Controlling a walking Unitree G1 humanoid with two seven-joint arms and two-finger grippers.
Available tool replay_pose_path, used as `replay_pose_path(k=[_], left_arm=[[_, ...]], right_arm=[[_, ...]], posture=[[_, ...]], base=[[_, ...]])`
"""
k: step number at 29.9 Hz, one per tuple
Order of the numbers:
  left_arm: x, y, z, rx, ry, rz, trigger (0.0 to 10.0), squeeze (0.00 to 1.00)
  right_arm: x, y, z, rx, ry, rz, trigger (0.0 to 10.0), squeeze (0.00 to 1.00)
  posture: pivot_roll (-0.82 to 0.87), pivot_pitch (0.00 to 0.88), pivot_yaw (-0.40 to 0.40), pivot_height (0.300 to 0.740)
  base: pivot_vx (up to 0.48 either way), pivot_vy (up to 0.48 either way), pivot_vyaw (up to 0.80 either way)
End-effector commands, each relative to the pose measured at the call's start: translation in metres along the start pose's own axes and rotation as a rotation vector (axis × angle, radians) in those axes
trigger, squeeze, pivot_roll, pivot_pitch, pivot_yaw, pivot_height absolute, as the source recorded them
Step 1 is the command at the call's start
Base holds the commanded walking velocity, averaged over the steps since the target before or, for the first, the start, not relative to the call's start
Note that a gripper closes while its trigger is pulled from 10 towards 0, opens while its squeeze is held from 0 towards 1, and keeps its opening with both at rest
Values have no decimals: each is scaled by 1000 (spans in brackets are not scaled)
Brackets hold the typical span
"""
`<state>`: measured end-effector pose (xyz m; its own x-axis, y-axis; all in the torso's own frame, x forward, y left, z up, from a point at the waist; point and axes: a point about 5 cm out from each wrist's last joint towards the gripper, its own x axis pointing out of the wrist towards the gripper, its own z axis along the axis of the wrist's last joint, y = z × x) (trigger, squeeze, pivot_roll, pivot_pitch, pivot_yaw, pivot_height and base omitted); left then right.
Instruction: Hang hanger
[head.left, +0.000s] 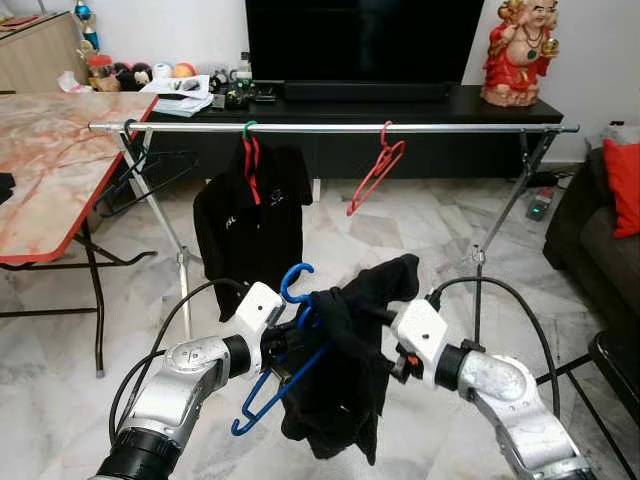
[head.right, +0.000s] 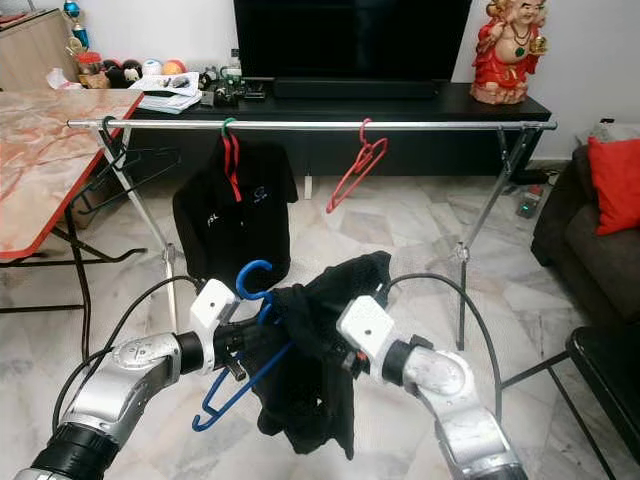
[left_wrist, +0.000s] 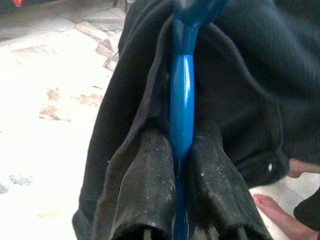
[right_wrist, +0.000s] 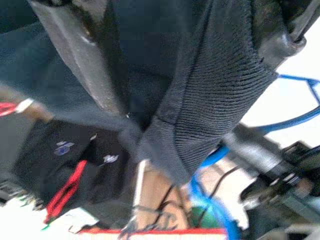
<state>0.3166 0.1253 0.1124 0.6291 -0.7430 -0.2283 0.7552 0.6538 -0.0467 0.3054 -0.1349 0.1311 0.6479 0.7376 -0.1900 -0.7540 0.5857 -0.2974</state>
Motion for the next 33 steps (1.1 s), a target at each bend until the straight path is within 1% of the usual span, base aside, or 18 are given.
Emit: replay_pose_path(k=[1, 4, 7, 9, 11, 14, 16, 21, 24, 28, 30, 31, 32, 33], left_arm=[[-1, 2, 2, 10, -11, 5, 10000, 0], [-1, 2, 1, 12, -5, 7, 10000, 0], [0, 2, 1, 13, -3, 10, 10000, 0], [0, 2, 1, 13, -4, 11, 10000, 0], [0, 2, 1, 14, -4, 15, 10000, 0], [0, 3, 0, 14, -4, 18, 10000, 0], [0, 3, 0, 15, -3, 20, 10000, 0], [0, 3, 0, 15, -4, 18, 10000, 0], [-1, 4, 0, 18, -1, 19, 10000, 0], [-4, 5, -3, 25, 17, 5, 10000, 0], [-4, 5, -4, 32, 26, -2, 10000, 0], [-5, 5, -6, 42, 41, -9, 10000, 0], [-5, 5, -6, 42, 41, -9, 10000, 0], [-8, 4, -10, 64, 76, -33, 10000, 0]], right_arm=[[-1, -8, 10, -14, -48, -45, 10000, 1000], [0, -11, 17, -3, -82, -59, 10000, 1000], [-1, -6, 15, -19, -54, -11, 10000, 1000], [-1, -5, 13, -27, -44, -16, 10000, 1000], [-3, -7, 4, -23, 20, -34, 10000, 1000], [-7, -3, -6, -9, 74, -4, 10000, 1000], [-8, 1, -11, -23, 112, 22, 10000, 1000], [-12, 5, -13, -41, 138, 46, 10000, 1000], [-17, -14, -7, -73, 123, -80, 10000, 1000], [-30, -49, 7, -129, 107, -271, 10000, 1000], [-34, -58, 12, -140, 93, -311, 10000, 1000], [-38, -68, 18, -146, 85, -362, 10000, 1000], [-38, -68, 18, -146, 85, -362, 10000, 1000], [-43, -81, 26, -150, 63, -405, 10000, 1000]], posture=[[-1, 29, -17, 740], [-3, 28, -17, 740], [-4, 29, -17, 740], [-4, 29, -18, 740], [-4, 28, -19, 740], [-7, 28, -19, 740], [-7, 29, -19, 740], [-5, 29, -20, 740], [-7, 29, -19, 740], [-13, 26, -20, 740], [-13, 26, -20, 740], [-13, 25, -20, 740], [-13, 25, -20, 740], [-19, 24, -20, 740]], base=[[0, 0, 0], [0, 0, 0], [0, 0, 0], [0, 0, 0], [0, 0, 0], [0, 0, 0], [0, 0, 0], [0, 0, 0], [0, 0, 0], [0, 0, 0], [0, 0, 0], [0, 0, 0], [0, 0, 0], [0, 0, 0]])
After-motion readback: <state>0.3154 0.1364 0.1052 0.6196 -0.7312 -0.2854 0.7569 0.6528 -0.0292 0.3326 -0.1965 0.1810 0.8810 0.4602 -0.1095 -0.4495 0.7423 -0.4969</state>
